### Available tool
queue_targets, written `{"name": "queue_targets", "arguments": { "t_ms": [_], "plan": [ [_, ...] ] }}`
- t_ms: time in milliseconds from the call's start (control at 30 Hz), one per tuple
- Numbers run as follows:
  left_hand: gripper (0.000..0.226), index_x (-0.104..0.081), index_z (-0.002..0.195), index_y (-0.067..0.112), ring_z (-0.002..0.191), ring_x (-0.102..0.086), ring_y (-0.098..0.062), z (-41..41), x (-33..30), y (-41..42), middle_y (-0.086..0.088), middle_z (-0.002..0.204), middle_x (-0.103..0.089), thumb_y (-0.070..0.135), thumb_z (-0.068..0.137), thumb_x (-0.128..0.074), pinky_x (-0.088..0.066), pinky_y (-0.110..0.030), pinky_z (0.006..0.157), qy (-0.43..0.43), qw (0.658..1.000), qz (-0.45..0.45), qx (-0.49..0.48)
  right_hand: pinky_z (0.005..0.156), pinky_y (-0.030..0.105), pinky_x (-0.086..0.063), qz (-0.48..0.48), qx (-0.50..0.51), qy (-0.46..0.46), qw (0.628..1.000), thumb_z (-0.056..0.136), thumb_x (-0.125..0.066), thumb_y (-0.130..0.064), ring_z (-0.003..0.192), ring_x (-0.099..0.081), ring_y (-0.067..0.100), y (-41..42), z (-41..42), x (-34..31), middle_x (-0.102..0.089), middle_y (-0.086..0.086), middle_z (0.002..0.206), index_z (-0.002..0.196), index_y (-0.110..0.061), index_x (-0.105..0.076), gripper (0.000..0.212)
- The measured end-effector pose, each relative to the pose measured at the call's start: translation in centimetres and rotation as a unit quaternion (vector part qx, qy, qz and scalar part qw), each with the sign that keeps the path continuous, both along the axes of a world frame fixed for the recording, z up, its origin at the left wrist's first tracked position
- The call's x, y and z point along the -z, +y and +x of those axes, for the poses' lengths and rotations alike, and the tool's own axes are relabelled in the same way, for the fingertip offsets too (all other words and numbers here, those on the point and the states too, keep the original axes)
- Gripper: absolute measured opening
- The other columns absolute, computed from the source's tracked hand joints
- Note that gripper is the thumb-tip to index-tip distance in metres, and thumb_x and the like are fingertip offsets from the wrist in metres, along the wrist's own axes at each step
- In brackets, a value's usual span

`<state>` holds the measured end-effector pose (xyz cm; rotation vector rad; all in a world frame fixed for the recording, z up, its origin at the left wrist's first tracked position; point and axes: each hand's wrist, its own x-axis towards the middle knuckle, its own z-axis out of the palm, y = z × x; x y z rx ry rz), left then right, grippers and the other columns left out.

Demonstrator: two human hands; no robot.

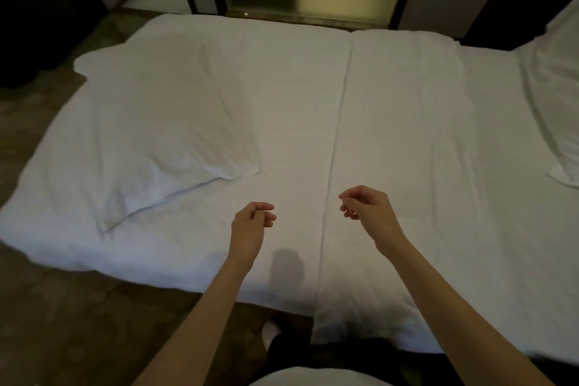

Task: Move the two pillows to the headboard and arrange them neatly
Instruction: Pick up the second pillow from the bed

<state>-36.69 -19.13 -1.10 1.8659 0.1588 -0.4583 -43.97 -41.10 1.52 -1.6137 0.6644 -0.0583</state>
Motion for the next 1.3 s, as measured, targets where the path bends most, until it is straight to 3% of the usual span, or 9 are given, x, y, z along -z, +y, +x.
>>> {"name": "queue_targets", "arguments": {
  "t_ms": [233, 867, 1167, 1300],
  "plan": [
    [0.033, -0.069, 0.091, 0.016, 0.076, -0.065, -0.014, 5.0, 0.1, 6.9, -0.002, 0.082, -0.069, 0.007, 0.094, -0.037, -0.048, -0.024, 0.071, -0.017, 0.999, -0.008, -0.043, 0.06, 0.02, -0.047, -0.007, -0.023, 0.001, 1.0, 0.085, -0.057, -0.003, 0.058, -0.062, 0.005, 6.2, 5.2, -0.6, -0.068, 0.001, 0.067, 0.08, -0.013, -0.07, 0.017],
    [0.031, -0.069, 0.09, 0.018, 0.072, -0.063, -0.013, 19.4, 1.5, 13.0, -0.002, 0.079, -0.069, 0.005, 0.091, -0.04, -0.046, -0.022, 0.068, 0.0, 0.988, -0.051, -0.145, 0.057, 0.015, -0.047, 0.013, -0.087, 0.011, 0.996, 0.085, -0.054, -0.002, 0.056, -0.061, 0.005, 12.4, 23.7, 0.7, -0.067, 0.003, 0.067, 0.081, -0.013, -0.069, 0.019],
    [0.029, -0.064, 0.1, 0.011, 0.076, -0.06, -0.013, 34.1, 2.8, 23.5, -0.003, 0.086, -0.065, 0.005, 0.094, -0.037, -0.045, -0.025, 0.071, 0.0, 0.99, -0.027, -0.136, 0.063, 0.018, -0.045, -0.05, -0.055, 0.015, 0.997, 0.085, -0.053, 0.0, 0.071, -0.064, 0.02, 22.1, 38.1, 2.6, -0.069, 0.008, 0.078, 0.083, -0.01, -0.067, 0.018],
    [0.025, -0.06, 0.103, 0.014, 0.075, -0.057, -0.012, 41.1, 3.0, 27.4, -0.002, 0.09, -0.063, 0.007, 0.094, -0.038, -0.043, -0.022, 0.067, 0.007, 0.991, -0.021, -0.133, 0.073, 0.029, -0.047, -0.072, -0.066, 0.02, 0.995, 0.084, -0.053, 0.004, 0.076, -0.062, 0.024, 25.4, 44.8, 2.7, -0.067, 0.01, 0.081, 0.081, -0.009, -0.066, 0.018]
  ]
}}
